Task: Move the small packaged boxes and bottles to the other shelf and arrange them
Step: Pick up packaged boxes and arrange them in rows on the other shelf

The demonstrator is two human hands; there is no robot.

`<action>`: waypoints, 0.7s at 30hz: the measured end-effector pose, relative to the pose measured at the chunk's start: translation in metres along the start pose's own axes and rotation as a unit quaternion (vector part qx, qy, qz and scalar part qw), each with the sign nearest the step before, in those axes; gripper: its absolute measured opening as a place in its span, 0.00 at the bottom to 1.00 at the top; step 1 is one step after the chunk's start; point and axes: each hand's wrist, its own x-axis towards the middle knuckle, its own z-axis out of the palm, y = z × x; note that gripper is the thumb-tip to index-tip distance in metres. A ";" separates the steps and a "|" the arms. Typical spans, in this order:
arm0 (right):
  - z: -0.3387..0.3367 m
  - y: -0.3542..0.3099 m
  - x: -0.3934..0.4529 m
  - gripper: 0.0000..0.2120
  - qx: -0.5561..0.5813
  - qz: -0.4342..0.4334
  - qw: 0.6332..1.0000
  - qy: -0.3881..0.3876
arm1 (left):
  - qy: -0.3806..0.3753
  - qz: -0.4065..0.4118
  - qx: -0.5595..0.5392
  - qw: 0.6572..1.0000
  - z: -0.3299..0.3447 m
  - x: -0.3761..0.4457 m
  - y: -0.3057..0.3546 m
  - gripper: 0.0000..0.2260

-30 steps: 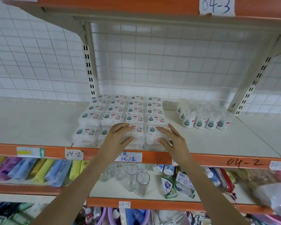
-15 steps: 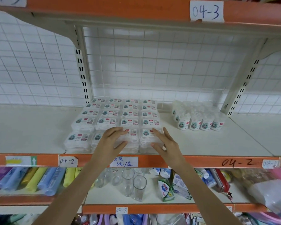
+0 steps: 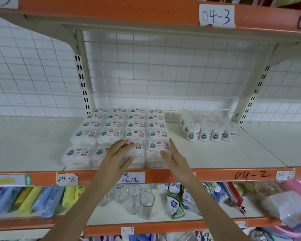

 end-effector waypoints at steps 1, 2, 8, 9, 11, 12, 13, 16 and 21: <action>0.001 0.002 0.001 0.31 0.005 0.000 1.000 0.000 | 0.001 0.003 0.003 1.000 0.000 0.000 0.000 0.19; 0.001 0.003 0.002 0.31 0.019 -0.003 1.000 0.000 | 0.003 0.006 0.008 1.000 0.000 0.000 0.001 0.20; -0.010 0.009 0.041 0.28 0.176 0.068 0.980 0.060 | -0.023 -0.026 0.043 0.998 -0.007 0.008 0.012 0.34; -0.012 0.009 0.050 0.28 0.188 0.080 0.977 0.060 | -0.042 -0.039 0.046 0.997 -0.009 0.012 0.012 0.37; -0.011 0.008 0.063 0.27 0.187 0.088 0.977 0.057 | -0.084 -0.067 0.053 0.993 -0.011 0.020 0.011 0.44; -0.010 0.006 0.066 0.27 0.176 0.086 0.979 0.054 | -0.103 -0.077 0.057 0.990 -0.012 0.023 0.011 0.47; -0.008 0.004 0.067 0.27 0.162 0.083 0.982 0.051 | -0.121 -0.082 0.064 0.987 -0.013 0.025 0.011 0.48; -0.004 0.002 0.069 0.28 0.122 0.072 0.989 0.043 | -0.144 -0.083 0.087 0.982 -0.014 0.029 0.010 0.51; -0.009 0.007 0.074 0.30 0.141 0.089 0.985 0.046 | -0.142 -0.080 0.063 0.985 -0.015 0.039 0.013 0.50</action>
